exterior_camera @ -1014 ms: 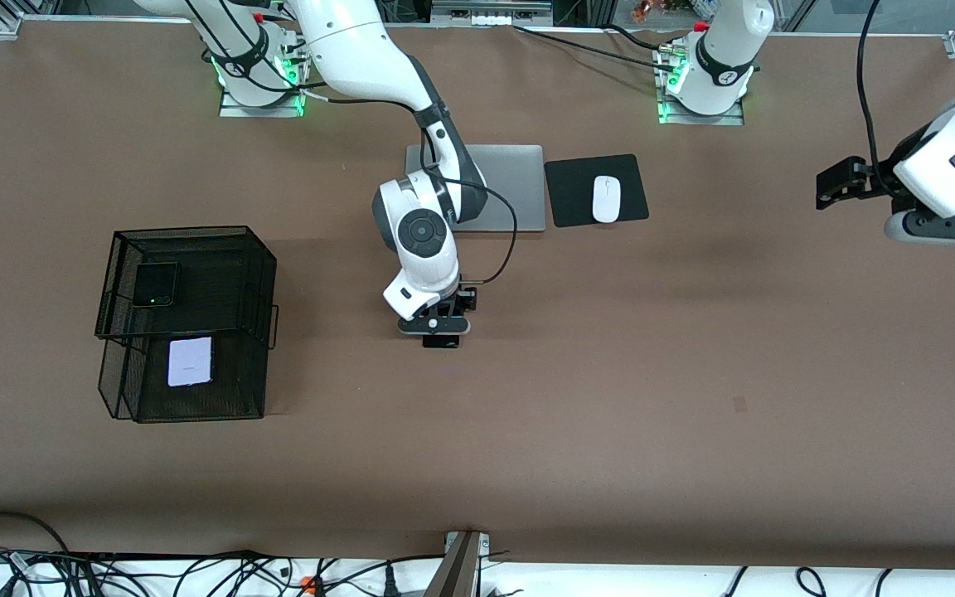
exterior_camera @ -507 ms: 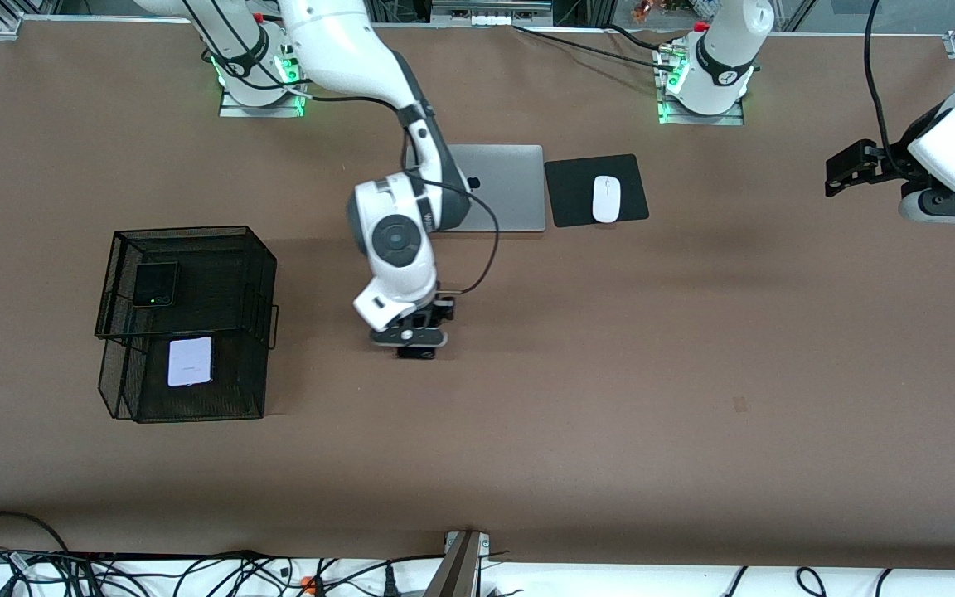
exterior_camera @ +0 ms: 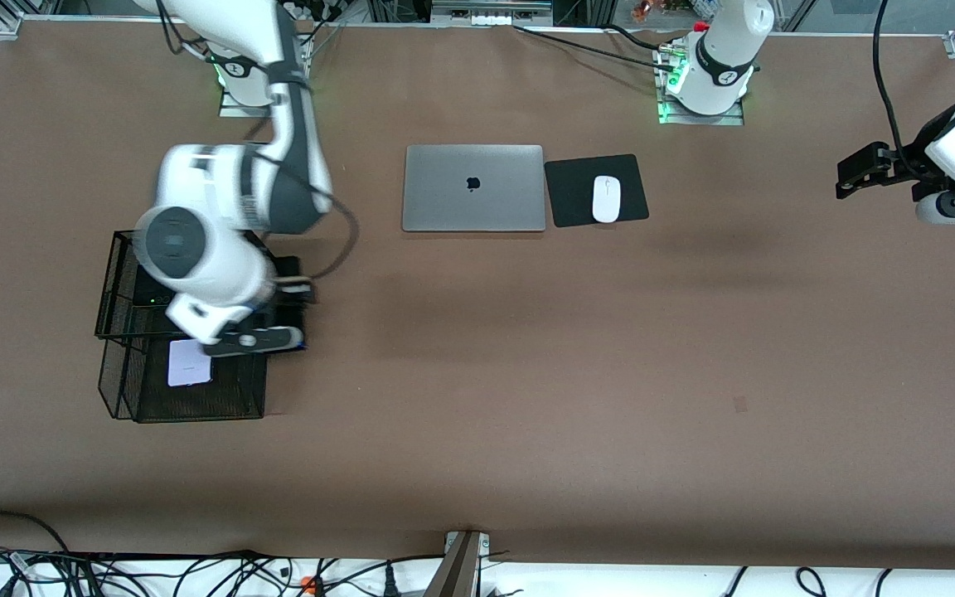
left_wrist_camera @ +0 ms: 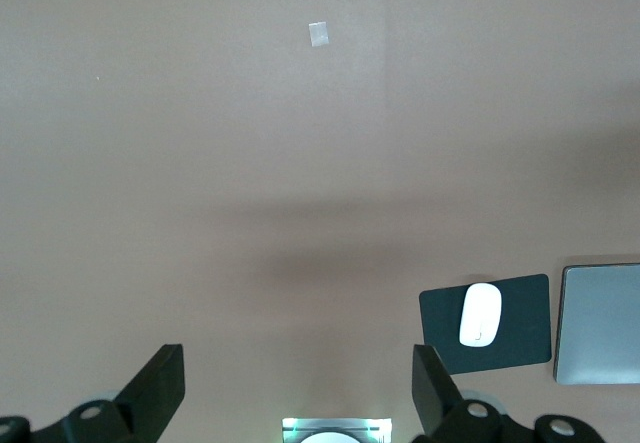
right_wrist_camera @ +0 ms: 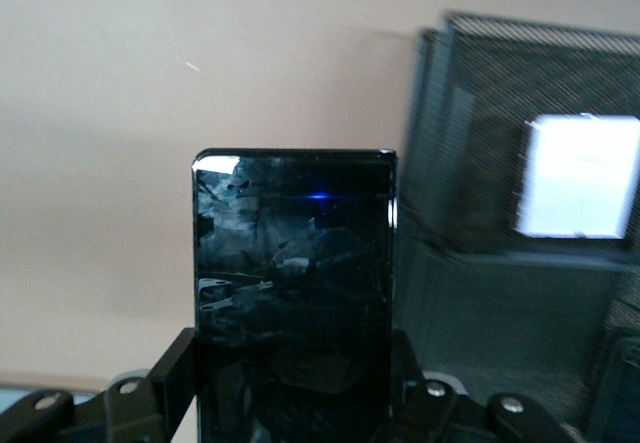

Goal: Place phones with both arms
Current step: 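Carry the tall black phone into the basket with the right gripper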

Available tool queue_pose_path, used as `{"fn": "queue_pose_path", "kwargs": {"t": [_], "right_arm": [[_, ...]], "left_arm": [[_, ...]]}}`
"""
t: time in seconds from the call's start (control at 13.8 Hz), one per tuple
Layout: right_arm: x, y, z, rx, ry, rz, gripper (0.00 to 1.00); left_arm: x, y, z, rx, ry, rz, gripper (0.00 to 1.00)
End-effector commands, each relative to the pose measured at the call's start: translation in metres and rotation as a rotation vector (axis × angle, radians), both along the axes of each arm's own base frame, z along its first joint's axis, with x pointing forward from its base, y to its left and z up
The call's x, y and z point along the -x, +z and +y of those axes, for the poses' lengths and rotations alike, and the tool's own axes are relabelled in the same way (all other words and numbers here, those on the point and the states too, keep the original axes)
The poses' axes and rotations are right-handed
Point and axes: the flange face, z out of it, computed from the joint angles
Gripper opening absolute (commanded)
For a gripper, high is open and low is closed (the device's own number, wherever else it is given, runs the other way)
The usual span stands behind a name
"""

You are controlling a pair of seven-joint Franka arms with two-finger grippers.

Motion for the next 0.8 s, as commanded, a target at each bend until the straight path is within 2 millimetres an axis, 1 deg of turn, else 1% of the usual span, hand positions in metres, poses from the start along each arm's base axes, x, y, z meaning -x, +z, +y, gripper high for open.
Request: {"fn": "queue_pose_path", "kwargs": {"t": [0.0, 0.14, 0.29, 0.51, 0.58, 0.72], "right_arm": [[0.034, -0.006, -0.066, -0.111, 0.024, 0.047, 0.0], [0.049, -0.018, -0.098, -0.115, 0.03, 0.042, 0.0], [0.063, -0.021, -0.114, -0.094, 0.047, 0.012, 0.0], [0.083, -0.035, -0.117, -0.057, 0.036, -0.026, 0.0], [0.086, -0.041, -0.121, -0.044, 0.03, -0.041, 0.0], [0.084, -0.044, -0.127, -0.028, 0.018, -0.083, 0.0]], "left_arm": [[0.007, 0.004, 0.0, 0.026, -0.016, -0.001, 1.0], [0.008, 0.005, -0.005, 0.026, -0.022, -0.001, 1.0], [0.008, 0.006, -0.006, 0.025, -0.021, -0.002, 1.0], [0.008, 0.006, -0.006, 0.025, -0.018, -0.004, 1.0], [0.008, 0.007, -0.007, 0.025, -0.019, -0.002, 1.0], [0.01, 0.007, -0.009, 0.024, -0.021, 0.004, 1.0]]}}
